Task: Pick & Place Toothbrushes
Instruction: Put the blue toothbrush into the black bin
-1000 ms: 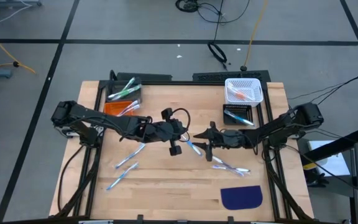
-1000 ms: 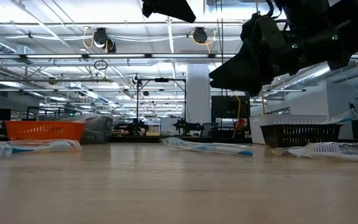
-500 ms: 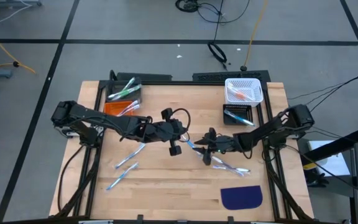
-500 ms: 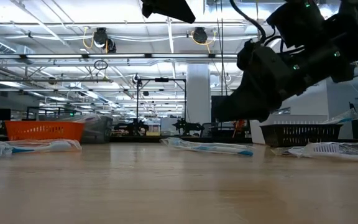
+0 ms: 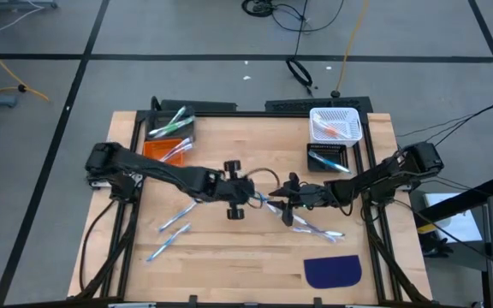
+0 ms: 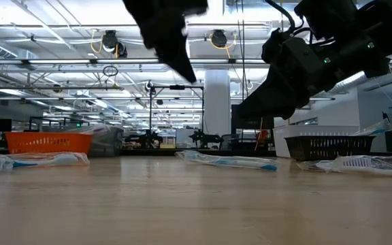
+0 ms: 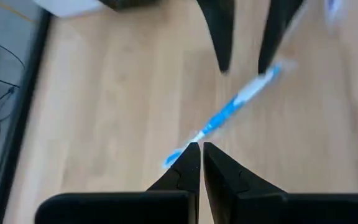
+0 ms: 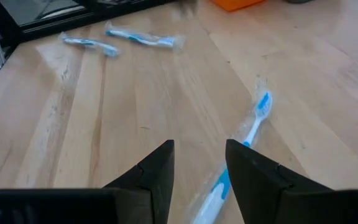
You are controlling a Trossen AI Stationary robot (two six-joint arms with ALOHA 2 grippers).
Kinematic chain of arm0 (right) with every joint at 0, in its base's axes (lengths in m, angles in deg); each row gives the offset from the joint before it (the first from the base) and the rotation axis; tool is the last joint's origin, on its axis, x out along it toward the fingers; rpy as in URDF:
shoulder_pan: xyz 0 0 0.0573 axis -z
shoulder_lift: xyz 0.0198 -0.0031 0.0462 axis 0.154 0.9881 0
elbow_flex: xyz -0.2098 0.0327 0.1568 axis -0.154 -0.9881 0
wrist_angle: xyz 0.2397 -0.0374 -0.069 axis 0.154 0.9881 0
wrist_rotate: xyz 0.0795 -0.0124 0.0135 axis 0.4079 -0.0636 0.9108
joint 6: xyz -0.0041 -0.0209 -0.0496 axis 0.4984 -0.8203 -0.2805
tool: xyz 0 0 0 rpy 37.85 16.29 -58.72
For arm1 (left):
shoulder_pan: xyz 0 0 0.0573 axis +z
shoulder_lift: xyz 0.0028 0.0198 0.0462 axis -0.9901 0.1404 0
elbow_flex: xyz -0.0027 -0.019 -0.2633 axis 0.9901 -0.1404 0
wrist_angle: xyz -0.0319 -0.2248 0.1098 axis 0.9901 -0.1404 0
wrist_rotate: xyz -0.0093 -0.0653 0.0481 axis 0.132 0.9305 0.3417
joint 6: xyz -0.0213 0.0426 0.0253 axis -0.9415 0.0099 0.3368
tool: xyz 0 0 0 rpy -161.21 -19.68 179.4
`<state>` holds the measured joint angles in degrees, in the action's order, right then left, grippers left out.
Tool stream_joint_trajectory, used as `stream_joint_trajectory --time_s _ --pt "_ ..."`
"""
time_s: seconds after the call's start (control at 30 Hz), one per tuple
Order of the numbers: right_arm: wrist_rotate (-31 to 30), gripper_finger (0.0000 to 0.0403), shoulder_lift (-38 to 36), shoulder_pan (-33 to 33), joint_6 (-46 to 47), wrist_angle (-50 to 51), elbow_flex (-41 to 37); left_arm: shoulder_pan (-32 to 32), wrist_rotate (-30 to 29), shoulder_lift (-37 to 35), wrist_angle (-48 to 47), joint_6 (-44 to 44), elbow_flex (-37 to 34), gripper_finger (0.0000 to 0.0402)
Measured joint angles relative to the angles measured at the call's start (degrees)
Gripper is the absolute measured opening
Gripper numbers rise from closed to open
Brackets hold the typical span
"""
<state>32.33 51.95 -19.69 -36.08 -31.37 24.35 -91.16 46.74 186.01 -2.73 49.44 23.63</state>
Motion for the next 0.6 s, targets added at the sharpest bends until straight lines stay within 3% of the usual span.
stream_joint_trajectory --time_s 0.13,0.4,0.6 --pt "0.1 0.0135 -0.3 0.0 -0.1 0.5 0.0 0.4 0.9 5.5 0.2 3.3 0.0 0.0034" --pt "0.1 0.0134 -0.3 0.0 -0.2 1.4 0.0 2.9 1.4 11.9 2.0 9.6 0.1 0.0128" --pt "0.1 0.0133 -0.3 0.0 -0.3 1.0 0.0 5.6 1.8 14.0 3.6 15.0 0.1 0.0174"
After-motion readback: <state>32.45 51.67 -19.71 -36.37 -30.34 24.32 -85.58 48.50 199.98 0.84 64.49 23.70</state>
